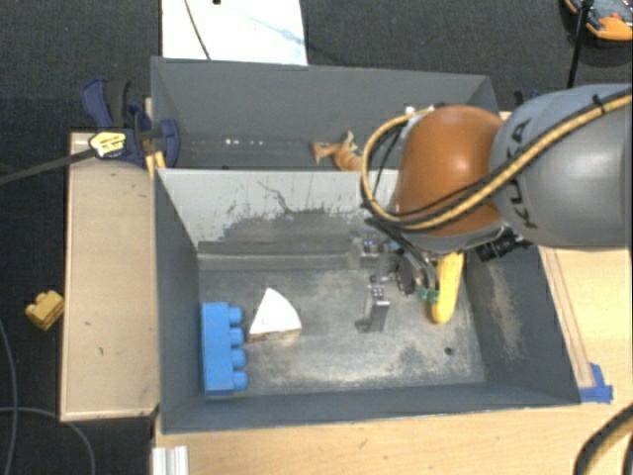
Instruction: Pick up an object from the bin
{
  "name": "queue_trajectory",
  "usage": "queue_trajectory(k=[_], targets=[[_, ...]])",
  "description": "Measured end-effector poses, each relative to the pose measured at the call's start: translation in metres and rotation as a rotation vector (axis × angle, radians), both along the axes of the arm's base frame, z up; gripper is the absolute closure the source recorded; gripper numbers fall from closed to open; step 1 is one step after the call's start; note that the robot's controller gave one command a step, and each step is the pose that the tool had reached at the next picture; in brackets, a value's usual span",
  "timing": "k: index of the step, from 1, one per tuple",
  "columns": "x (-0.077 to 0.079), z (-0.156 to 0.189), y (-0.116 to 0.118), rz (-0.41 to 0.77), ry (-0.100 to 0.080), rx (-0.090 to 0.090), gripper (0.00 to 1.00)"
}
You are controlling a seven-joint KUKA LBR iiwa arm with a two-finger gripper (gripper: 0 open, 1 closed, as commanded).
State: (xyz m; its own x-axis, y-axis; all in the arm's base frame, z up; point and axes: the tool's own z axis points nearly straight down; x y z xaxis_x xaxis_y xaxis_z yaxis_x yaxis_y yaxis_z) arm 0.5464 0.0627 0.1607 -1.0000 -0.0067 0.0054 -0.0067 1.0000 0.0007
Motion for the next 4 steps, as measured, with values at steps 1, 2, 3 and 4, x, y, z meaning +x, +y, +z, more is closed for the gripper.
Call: queue_trajectory(k=[1,2,3,4], targets=[[0.002,0.004,0.000,-0.001,-0.008,0.000,0.00],[0.011,0.017,-0.045,0.014,-0.008,0.001,0.00],[0.015,0.012,-0.074,0.037,-0.009,-0.003,0.00],[-0.005,0.041,-0.092,0.119,-0.005,0.001,0.00]])
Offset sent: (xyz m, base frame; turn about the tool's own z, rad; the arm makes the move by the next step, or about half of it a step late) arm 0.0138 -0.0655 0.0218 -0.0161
